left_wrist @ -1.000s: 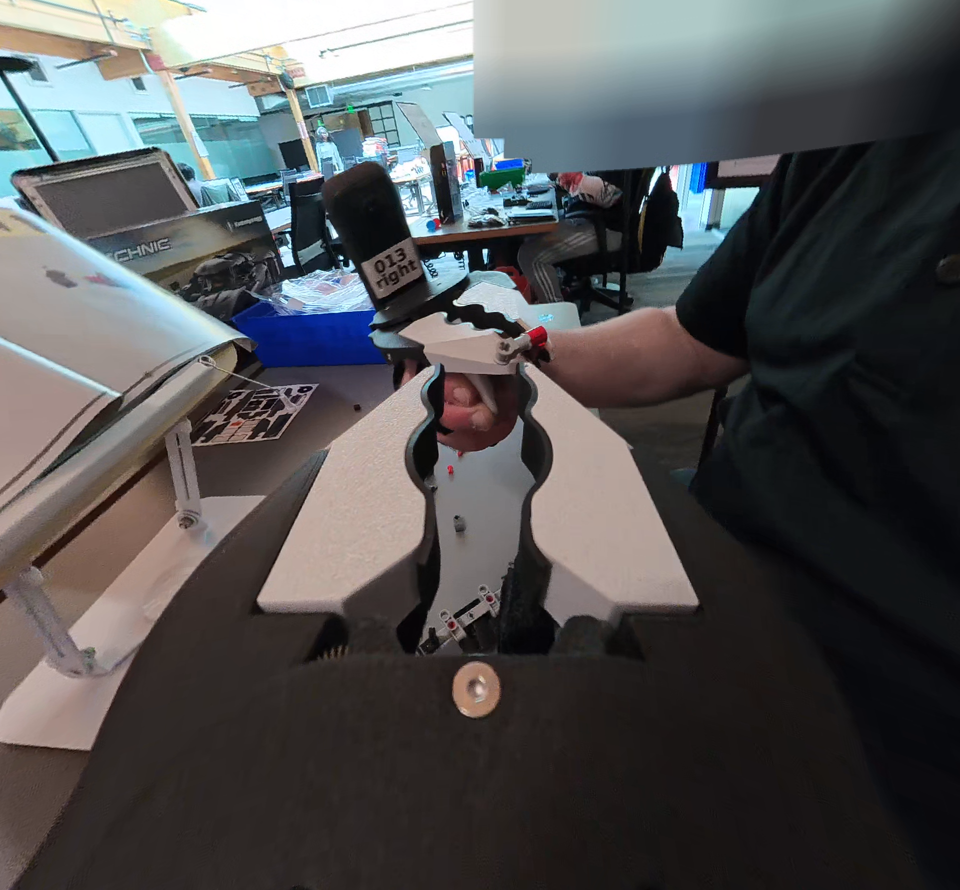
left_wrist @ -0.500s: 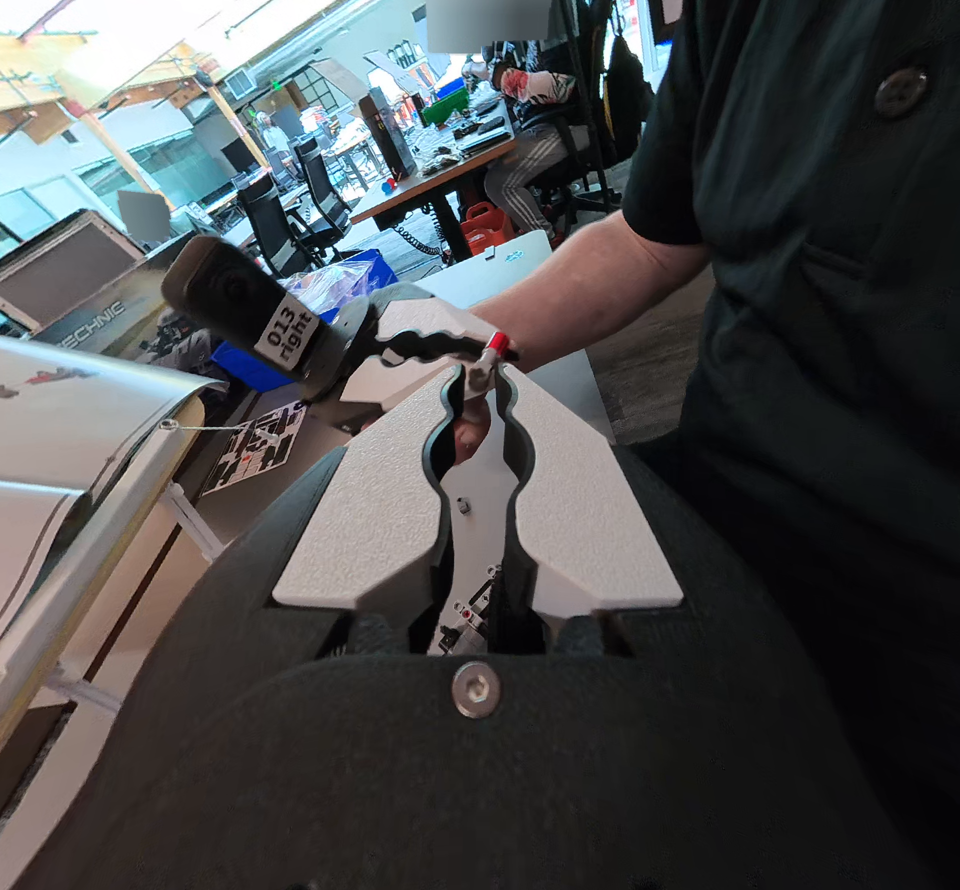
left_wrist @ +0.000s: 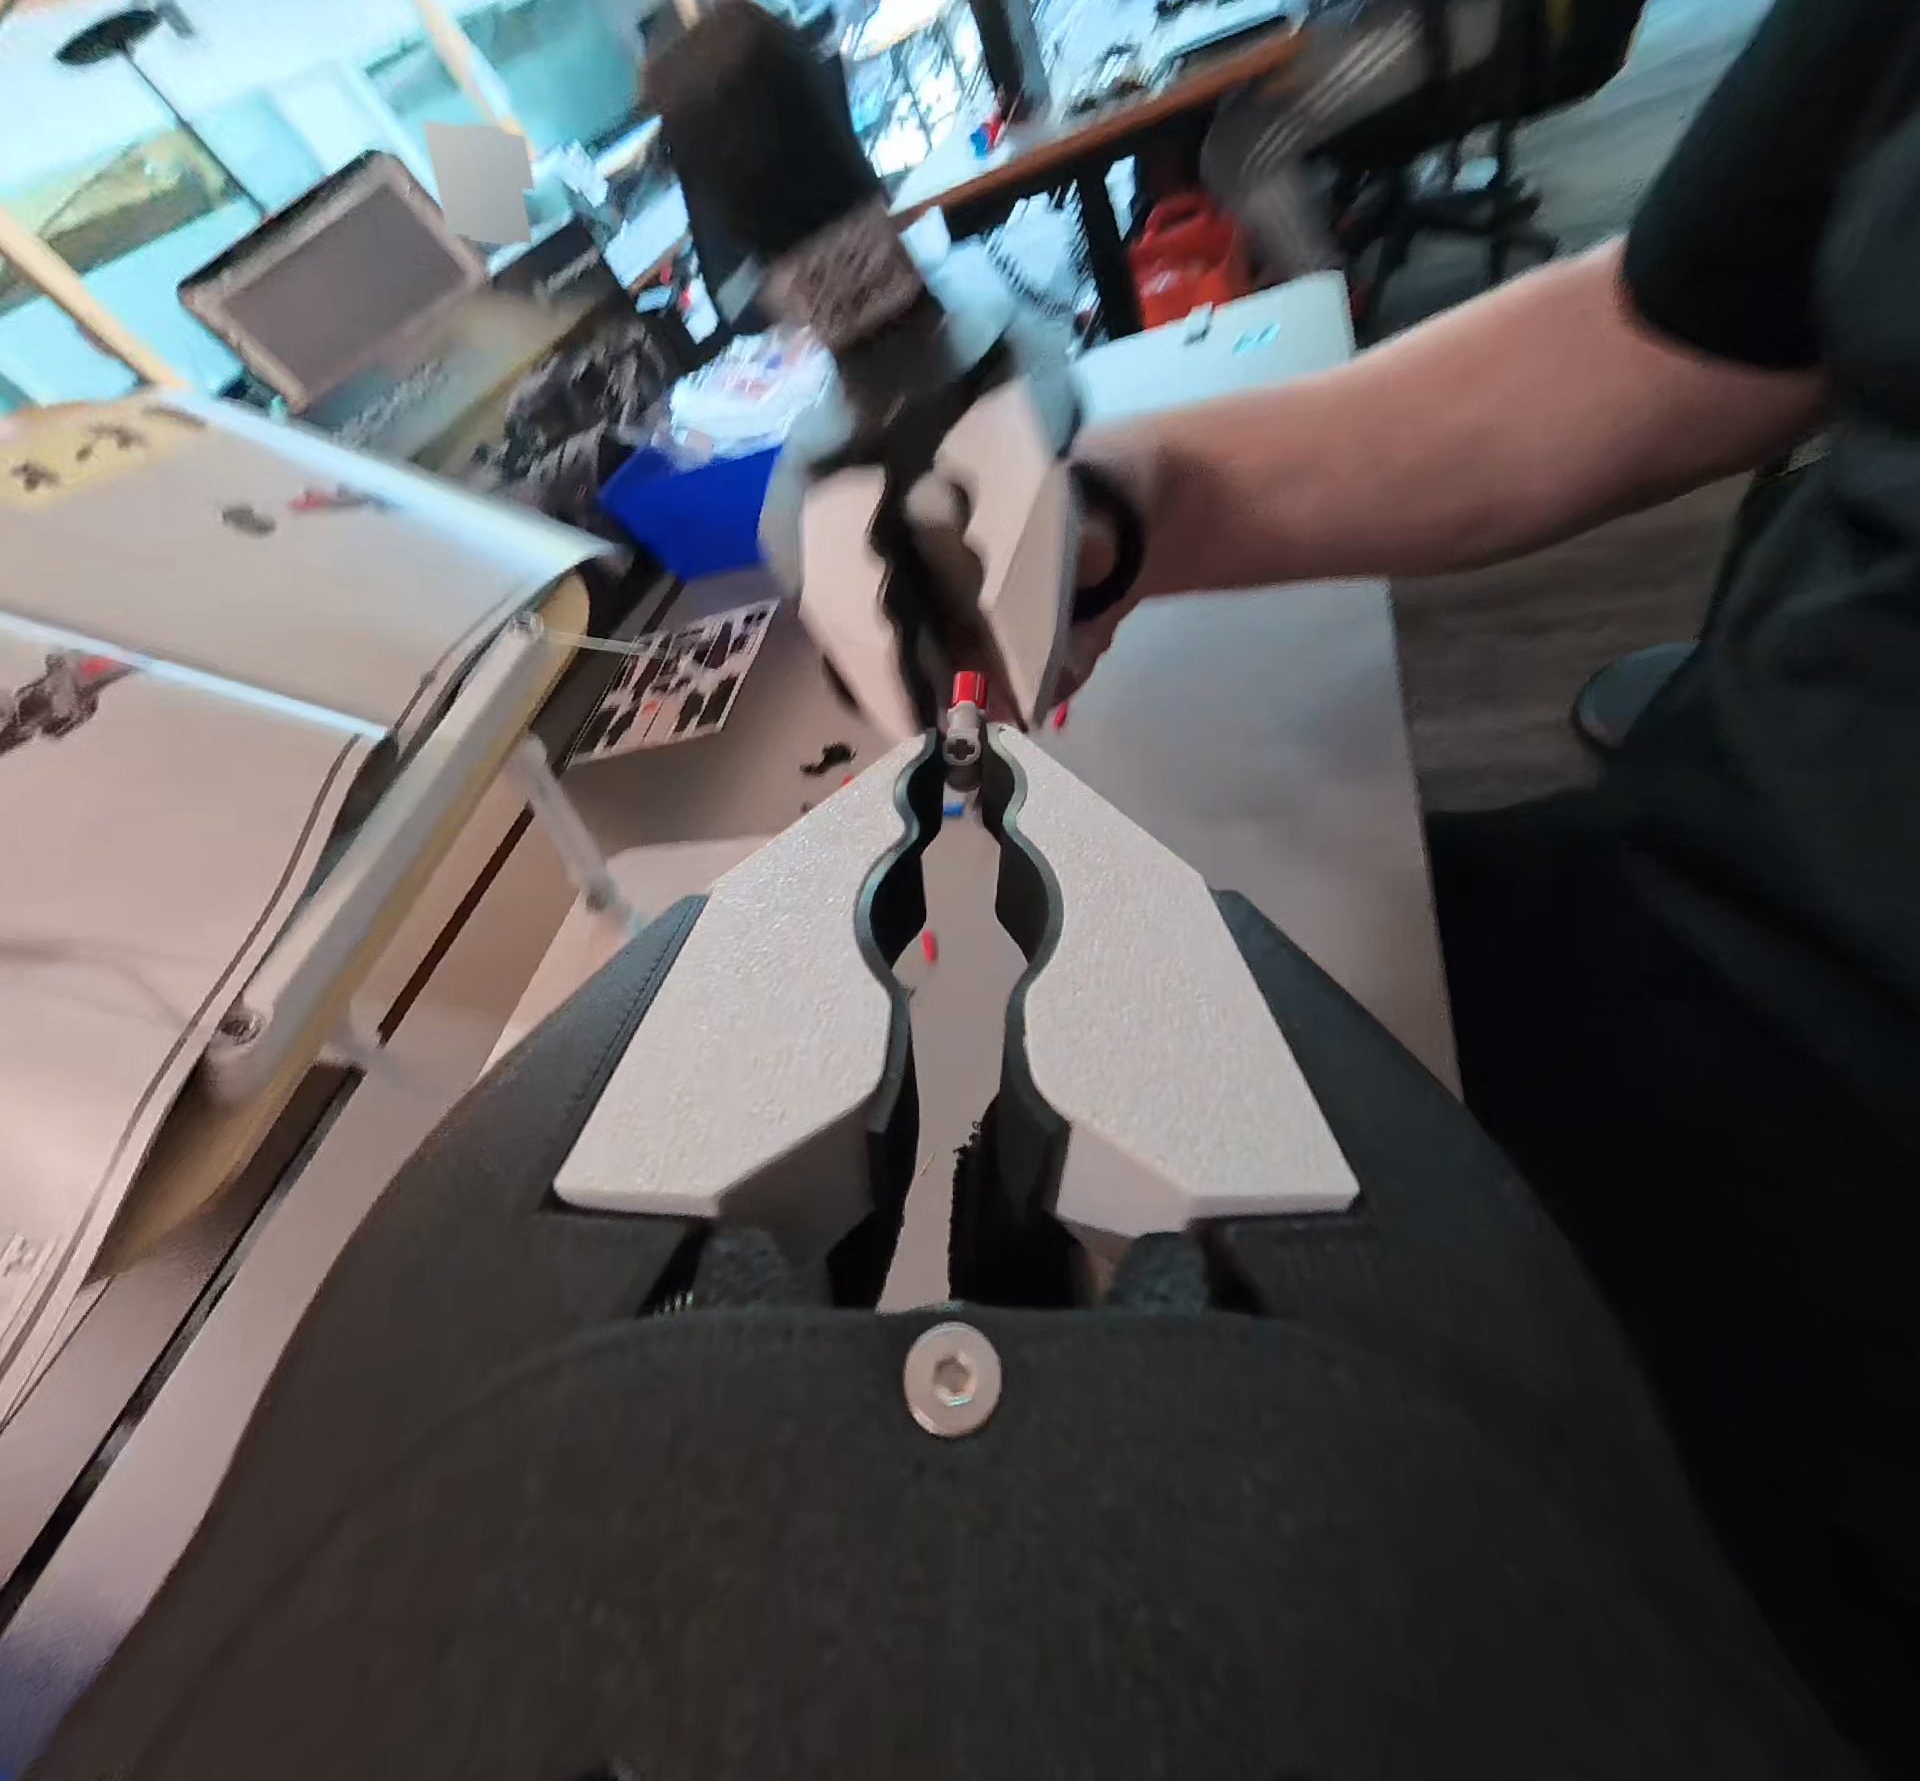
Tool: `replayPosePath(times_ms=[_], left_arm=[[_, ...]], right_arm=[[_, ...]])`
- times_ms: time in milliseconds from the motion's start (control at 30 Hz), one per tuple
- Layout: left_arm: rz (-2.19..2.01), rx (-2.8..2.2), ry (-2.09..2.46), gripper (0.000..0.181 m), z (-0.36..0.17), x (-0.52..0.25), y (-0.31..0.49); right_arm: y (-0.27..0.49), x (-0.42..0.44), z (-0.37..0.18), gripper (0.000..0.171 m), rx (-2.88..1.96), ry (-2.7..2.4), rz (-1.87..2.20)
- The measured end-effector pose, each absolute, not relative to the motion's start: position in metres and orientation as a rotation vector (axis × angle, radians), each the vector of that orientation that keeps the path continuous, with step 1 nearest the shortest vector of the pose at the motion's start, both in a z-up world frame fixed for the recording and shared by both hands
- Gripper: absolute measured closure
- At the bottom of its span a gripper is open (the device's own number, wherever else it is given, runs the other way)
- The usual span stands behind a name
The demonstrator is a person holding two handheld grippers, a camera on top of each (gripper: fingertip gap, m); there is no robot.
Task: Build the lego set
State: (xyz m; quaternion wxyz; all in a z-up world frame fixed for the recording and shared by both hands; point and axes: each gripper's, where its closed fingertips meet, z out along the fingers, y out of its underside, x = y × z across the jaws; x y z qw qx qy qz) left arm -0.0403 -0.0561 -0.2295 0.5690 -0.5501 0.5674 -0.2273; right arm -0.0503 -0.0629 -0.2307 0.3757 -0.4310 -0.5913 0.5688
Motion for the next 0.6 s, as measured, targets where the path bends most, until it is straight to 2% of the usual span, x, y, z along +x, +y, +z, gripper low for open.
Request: replayPosePath(times_ms=[200, 600], left_arm=[[-0.428, -1.361, 1.345, 0.177, -0.239, -0.044, -0.046], [-0.371, -1.361, 1.396, 0.177, -0.244, -0.045, -0.048]], right_arm=[[-0.050, -0.052, -0.238, 0.166, -1.143, -1.577, 0.850], [-0.048, -0.052, -0.252, 0.167, -1.179, -1.663, 0.576]])
